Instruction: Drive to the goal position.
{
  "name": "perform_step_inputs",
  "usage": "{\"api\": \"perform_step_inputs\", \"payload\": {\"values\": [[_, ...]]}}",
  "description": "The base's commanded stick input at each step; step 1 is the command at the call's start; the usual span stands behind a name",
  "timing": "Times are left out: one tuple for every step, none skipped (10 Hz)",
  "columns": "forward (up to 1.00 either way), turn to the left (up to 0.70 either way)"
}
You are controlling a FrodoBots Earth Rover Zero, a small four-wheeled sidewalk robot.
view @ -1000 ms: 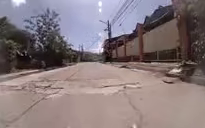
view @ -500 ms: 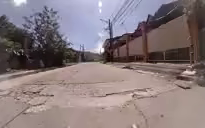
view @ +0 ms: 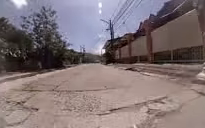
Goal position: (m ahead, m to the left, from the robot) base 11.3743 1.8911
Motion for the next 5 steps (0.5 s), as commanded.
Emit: {"api": "perform_step_inputs", "payload": {"values": [[1.00,0.00],[1.00,0.00],[1.00,0.00],[1.00,0.00],[1.00,0.00]]}}
